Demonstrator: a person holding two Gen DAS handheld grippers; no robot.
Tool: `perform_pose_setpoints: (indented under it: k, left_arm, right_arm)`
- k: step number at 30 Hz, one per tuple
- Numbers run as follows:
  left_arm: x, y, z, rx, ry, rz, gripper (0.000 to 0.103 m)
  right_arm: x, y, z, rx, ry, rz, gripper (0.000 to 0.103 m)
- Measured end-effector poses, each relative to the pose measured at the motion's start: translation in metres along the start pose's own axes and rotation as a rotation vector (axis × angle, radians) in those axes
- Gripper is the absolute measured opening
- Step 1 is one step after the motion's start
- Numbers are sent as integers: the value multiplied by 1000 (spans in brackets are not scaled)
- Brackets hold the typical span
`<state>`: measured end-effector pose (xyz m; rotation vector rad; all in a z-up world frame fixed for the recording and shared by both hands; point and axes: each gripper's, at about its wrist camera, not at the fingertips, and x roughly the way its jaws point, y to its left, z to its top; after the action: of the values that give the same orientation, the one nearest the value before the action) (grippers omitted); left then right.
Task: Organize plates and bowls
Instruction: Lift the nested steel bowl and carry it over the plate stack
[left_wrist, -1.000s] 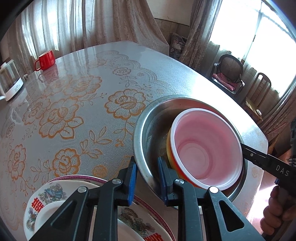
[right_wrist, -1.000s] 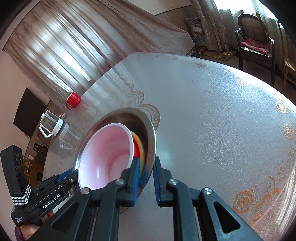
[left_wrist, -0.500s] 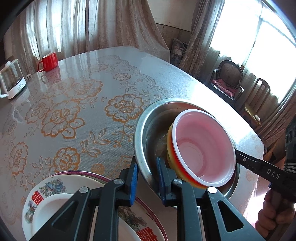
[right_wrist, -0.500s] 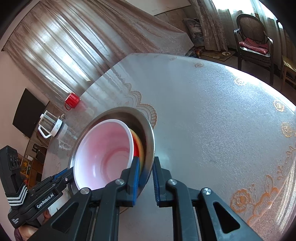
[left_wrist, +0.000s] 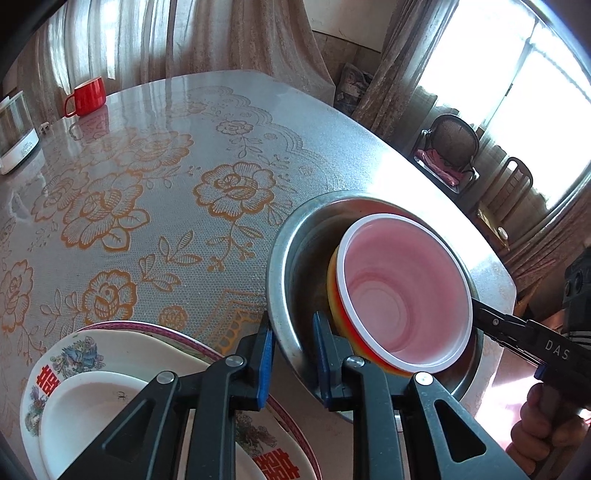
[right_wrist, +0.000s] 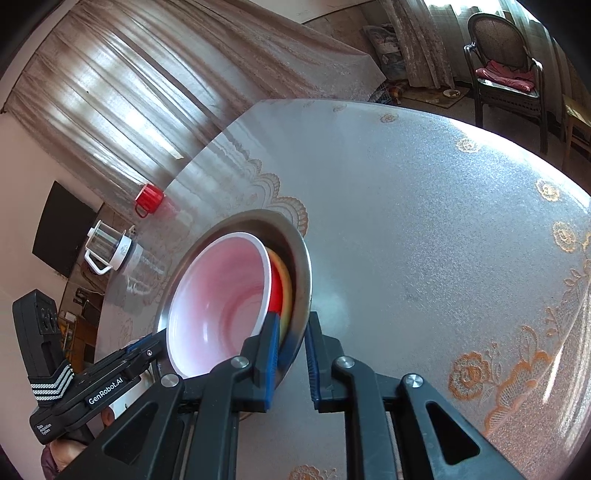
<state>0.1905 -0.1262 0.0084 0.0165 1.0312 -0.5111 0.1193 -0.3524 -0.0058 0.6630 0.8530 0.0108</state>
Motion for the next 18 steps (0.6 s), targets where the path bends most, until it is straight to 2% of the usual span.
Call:
perform_pose_setpoints:
  k: [2, 6, 15, 18]
  left_arm:
    - [-2, -2, -2, 10, -6, 10, 20]
    - [-7, 0, -7, -6, -21, -16, 20]
    - [-25, -4, -16, -22, -56, -58, 20]
    - [-27, -7, -22, -18, -57, -56, 20]
  right_arm:
    - [1, 1, 0, 12, -5, 4, 14]
    - [-1, 4, -4, -9, -10, -22, 12]
    - [-11, -4, -9, 15, -6, 12, 12]
    - [-11, -4, -11, 8, -7, 0, 12]
